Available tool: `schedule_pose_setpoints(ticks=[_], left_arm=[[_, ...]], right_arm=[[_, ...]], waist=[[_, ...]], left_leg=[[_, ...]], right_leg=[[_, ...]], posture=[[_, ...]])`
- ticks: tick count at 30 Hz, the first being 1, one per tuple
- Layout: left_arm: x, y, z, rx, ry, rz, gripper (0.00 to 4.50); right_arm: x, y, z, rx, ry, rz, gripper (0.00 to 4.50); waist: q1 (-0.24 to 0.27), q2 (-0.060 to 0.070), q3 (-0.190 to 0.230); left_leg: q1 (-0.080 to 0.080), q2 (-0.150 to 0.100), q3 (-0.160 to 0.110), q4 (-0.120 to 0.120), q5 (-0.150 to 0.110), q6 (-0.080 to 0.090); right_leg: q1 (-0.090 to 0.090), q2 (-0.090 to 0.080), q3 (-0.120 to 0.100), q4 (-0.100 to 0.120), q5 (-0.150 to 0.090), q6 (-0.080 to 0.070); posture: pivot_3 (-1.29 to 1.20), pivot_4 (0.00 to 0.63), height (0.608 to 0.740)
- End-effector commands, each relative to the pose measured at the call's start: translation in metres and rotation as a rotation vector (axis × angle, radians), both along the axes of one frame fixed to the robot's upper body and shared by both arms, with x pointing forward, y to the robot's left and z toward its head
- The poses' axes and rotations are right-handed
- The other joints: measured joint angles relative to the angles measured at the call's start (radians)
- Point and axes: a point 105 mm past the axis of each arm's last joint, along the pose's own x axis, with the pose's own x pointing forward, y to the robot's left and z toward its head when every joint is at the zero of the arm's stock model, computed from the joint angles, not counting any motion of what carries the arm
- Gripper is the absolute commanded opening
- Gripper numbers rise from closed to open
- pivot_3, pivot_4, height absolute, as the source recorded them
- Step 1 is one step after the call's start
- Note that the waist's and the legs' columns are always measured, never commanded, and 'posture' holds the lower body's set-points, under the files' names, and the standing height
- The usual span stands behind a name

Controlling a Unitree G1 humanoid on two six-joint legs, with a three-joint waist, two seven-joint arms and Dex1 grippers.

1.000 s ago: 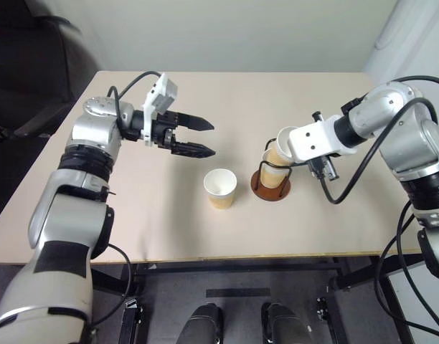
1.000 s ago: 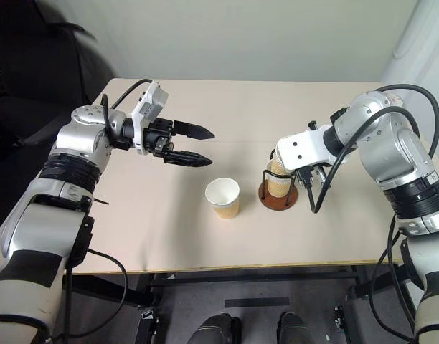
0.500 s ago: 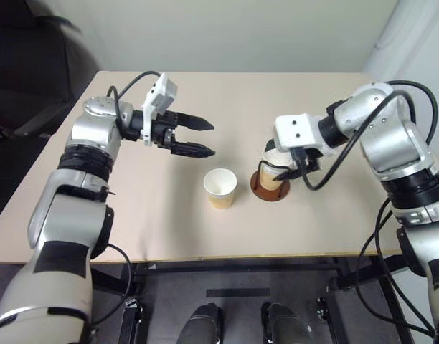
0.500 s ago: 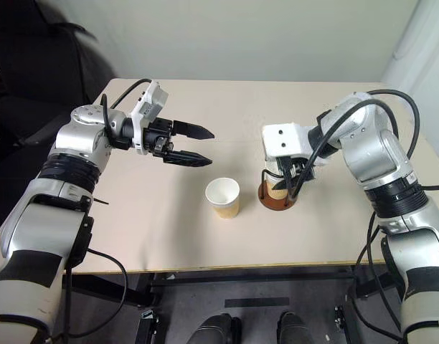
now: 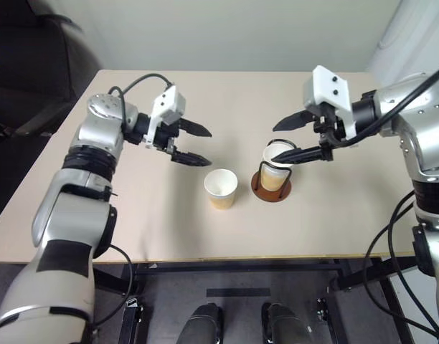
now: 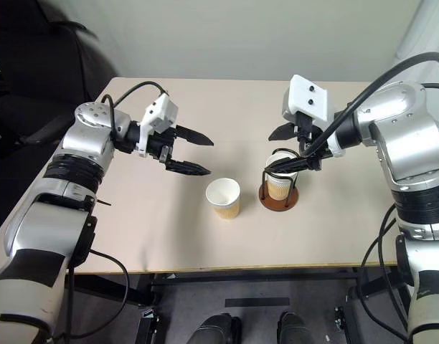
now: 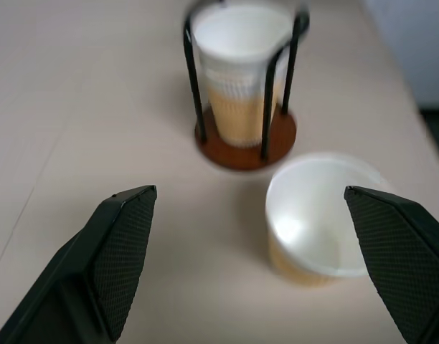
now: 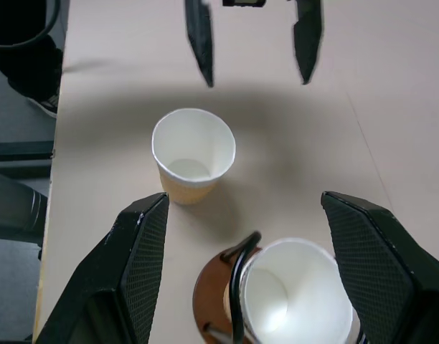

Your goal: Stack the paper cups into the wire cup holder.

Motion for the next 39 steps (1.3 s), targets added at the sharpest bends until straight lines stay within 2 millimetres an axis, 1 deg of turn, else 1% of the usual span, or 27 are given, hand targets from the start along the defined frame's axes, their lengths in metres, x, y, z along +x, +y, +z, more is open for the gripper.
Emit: schedule_pose_setpoints(ticks=[1, 5, 9, 13, 17, 23, 32, 39], left_arm=[[0.001, -0.009, 0.009, 0.059, -0.077, -0.054, 4.5], [0.003, -0.029, 0.01, 0.033, -0.094, -0.082, 4.5], [0.003, -0.04, 0.008, 0.022, -0.085, -0.108, 4.5], [-0.001, -0.047, 0.0, 0.039, -0.052, -0.152, 4.5], [-0.004, -0.049, -0.011, 0.073, -0.03, -0.171, 4.5], [-0.006, -0.043, -0.031, 0.177, -0.026, -0.192, 4.5], [-0.006, -0.047, -0.032, 0.18, -0.031, -0.202, 4.5], [-0.001, -0.052, -0.044, 0.21, -0.055, -0.18, 4.5]], right_arm=[[-0.007, -0.002, 0.014, 0.02, -0.061, 0.003, 3.39], [-0.008, -0.005, 0.013, 0.012, -0.062, -0.006, 3.39], [-0.009, -0.007, 0.012, 0.009, -0.064, -0.013, 3.39], [-0.01, -0.008, 0.013, 0.011, -0.067, -0.019, 3.39], [-0.01, -0.009, 0.014, 0.015, -0.066, -0.023, 3.39], [-0.012, -0.009, 0.014, 0.019, -0.068, -0.028, 3.39], [-0.012, -0.008, 0.014, 0.024, -0.072, -0.028, 3.39], [-0.013, -0.01, 0.013, 0.021, -0.07, -0.031, 3.39]], waist=[[0.0, 0.0, 0.0], [0.003, -0.001, 0.001], [0.002, -0.001, 0.001], [0.003, -0.001, 0.001], [0.004, -0.001, 0.001], [0.005, -0.001, 0.001], [0.006, -0.001, 0.001], [0.006, -0.001, 0.001]], left_leg=[[0.0, -0.001, 0.001, 0.0, 0.0, 0.0], [0.0, 0.0, -0.001, 0.0, 0.0, 0.0], [0.0, -0.001, 0.001, -0.001, 0.0, 0.001], [0.0, 0.0, 0.0, -0.002, -0.001, 0.0], [0.0, 0.0, 0.0, -0.002, -0.001, 0.0], [0.0, 0.0, 0.0, -0.001, -0.001, 0.0], [0.0, 0.0, 0.0, 0.001, -0.001, 0.001], [0.0, -0.001, 0.0, 0.003, -0.001, 0.002]], right_leg=[[0.0, 0.001, -0.001, 0.0, 0.0, 0.0], [0.0, 0.0, -0.001, 0.0, 0.002, 0.004], [0.0, 0.0, -0.001, 0.0, 0.005, 0.008], [-0.001, 0.0, -0.001, 0.0, 0.005, 0.008], [-0.001, -0.001, -0.001, 0.0, 0.005, 0.009], [-0.001, -0.001, -0.001, 0.0, 0.005, 0.009], [0.0, -0.001, -0.001, 0.001, 0.006, 0.01], [0.0, -0.001, -0.001, 0.001, 0.006, 0.01]], posture=[[0.0, 0.15, 0.74], [0.0, 0.15, 0.74], [0.0, 0.15, 0.74], [0.0, 0.15, 0.74], [0.0, 0.15, 0.74], [0.0, 0.15, 0.74], [0.0, 0.15, 0.74], [0.0, 0.15, 0.74]])
